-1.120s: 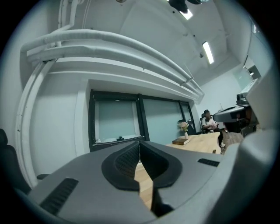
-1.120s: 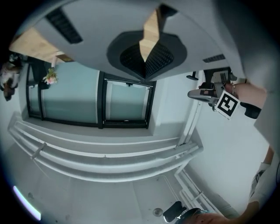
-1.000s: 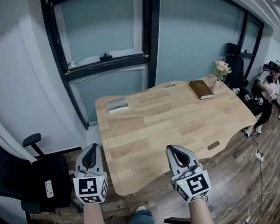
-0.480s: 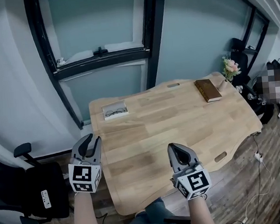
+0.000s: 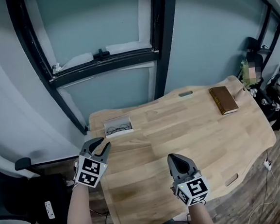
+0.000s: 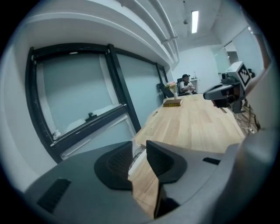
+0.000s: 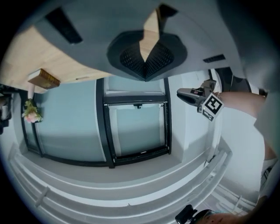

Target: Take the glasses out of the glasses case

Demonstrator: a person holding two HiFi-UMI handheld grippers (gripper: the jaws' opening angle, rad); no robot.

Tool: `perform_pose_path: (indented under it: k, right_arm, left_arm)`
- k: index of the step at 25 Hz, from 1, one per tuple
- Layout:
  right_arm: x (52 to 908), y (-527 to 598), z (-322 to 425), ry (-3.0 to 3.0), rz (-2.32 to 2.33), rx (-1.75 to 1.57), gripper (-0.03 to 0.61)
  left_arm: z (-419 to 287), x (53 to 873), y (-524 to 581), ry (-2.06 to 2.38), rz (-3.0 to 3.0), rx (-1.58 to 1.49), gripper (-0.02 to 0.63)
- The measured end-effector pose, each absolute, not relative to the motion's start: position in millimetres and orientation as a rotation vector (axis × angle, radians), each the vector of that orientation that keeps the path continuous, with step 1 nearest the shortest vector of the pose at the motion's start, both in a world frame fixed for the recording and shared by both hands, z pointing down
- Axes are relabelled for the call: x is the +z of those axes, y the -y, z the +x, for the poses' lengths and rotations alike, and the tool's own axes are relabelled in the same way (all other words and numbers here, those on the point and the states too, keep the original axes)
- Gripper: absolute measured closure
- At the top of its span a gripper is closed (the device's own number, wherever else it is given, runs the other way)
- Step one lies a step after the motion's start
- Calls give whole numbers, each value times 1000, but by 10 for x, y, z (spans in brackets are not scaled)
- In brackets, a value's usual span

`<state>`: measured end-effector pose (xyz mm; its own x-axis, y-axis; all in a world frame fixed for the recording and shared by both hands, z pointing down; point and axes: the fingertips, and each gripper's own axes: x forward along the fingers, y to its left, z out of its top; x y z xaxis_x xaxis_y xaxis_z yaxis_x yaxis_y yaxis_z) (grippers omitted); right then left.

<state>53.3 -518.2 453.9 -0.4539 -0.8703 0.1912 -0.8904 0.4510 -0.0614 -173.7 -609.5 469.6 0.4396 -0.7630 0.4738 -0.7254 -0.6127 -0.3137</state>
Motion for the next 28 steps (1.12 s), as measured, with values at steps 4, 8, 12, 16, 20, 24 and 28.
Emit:
perform_pose_path:
  k: [4, 8, 12, 16, 20, 24, 28]
  right_arm:
    - [4875, 5544, 586, 2541, 1518, 325, 568]
    - [5176, 5800, 635, 2523, 1474, 379, 568]
    - [5406, 6001, 646, 2509, 1417, 366, 568]
    - [5552, 6136, 584, 2522, 1368, 381, 568]
    - [5665, 6213, 545, 2520, 1342, 406, 568]
    - [5758, 6286, 570, 2514, 1326, 415, 568]
    - [5843, 6343, 621, 2498, 1345, 423, 568]
  left_arm:
    - [-1580, 5083, 6638, -1208, -2628, -1112, 502]
    - [-1462, 5582, 7015, -1023, -2610, -1355, 509]
    - [-1450, 6056, 7269, -810, -2550, -1587, 516]
    - [-1460, 6313, 7477, -601, -2483, -1757, 522]
    - [-1470, 6534, 7580, -424, -2457, -1903, 522]
    - [-1489, 6721, 7642, -303, -2441, -2004, 533]
    - [-1489, 6796, 7676, -217, -2483, -2075, 541]
